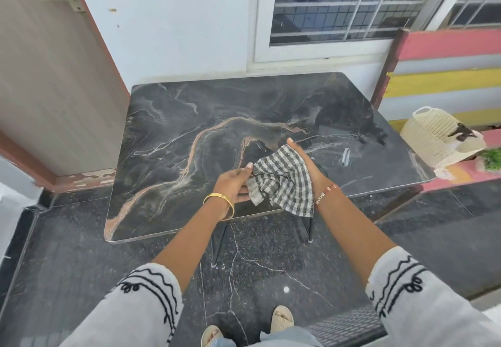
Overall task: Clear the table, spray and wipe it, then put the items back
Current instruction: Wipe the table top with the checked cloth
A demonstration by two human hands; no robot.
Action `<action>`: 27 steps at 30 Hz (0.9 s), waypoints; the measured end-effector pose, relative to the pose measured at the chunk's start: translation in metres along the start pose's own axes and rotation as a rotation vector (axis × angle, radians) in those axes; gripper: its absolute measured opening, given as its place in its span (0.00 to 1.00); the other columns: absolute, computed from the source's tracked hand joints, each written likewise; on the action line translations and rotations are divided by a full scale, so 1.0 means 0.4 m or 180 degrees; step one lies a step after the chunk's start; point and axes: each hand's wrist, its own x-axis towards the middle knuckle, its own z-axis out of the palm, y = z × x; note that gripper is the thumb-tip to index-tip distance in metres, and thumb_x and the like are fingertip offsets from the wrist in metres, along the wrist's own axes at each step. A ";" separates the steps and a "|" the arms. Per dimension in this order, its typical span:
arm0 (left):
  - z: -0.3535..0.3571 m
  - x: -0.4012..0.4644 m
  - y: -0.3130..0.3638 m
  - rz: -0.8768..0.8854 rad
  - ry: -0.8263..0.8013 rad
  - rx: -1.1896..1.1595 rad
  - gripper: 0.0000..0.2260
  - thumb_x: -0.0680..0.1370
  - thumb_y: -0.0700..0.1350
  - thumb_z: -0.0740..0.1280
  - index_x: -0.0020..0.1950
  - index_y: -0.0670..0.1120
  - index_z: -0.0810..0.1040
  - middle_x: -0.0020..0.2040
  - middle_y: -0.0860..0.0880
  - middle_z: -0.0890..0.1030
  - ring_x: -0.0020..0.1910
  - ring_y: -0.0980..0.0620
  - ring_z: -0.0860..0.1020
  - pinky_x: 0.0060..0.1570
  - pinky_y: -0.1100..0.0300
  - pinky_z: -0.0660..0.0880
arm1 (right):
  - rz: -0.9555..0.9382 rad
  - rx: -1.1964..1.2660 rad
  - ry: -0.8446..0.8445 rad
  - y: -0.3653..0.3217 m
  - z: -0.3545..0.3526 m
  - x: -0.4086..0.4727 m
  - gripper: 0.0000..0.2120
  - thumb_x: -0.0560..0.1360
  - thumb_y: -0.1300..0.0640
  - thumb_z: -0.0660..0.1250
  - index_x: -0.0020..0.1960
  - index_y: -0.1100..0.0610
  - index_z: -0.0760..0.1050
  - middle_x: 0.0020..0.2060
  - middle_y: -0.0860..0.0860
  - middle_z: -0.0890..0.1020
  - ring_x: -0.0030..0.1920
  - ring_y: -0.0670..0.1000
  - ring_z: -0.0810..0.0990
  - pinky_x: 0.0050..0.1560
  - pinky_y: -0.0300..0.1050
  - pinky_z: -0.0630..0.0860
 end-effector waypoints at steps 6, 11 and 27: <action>0.054 0.022 -0.002 -0.0325 -0.0290 -0.0369 0.20 0.71 0.53 0.69 0.57 0.41 0.74 0.52 0.44 0.80 0.50 0.45 0.79 0.58 0.44 0.75 | 0.0035 -0.0576 0.0592 -0.042 -0.040 0.003 0.44 0.64 0.25 0.61 0.66 0.57 0.72 0.61 0.58 0.78 0.60 0.57 0.77 0.64 0.56 0.71; 0.116 0.048 0.001 -0.0338 0.0187 -0.0005 0.32 0.56 0.64 0.76 0.49 0.43 0.77 0.56 0.47 0.79 0.56 0.45 0.76 0.63 0.50 0.69 | 0.0015 -0.1089 0.0708 -0.071 -0.085 -0.010 0.44 0.67 0.24 0.53 0.75 0.50 0.58 0.74 0.55 0.62 0.73 0.56 0.63 0.73 0.56 0.59; 0.273 0.114 0.057 -0.0442 0.0641 -0.0600 0.42 0.67 0.66 0.67 0.72 0.42 0.62 0.68 0.45 0.70 0.65 0.45 0.70 0.67 0.48 0.66 | 0.0457 -0.0857 0.0337 -0.144 -0.297 0.022 0.22 0.67 0.63 0.74 0.60 0.60 0.73 0.61 0.58 0.77 0.60 0.58 0.76 0.67 0.61 0.67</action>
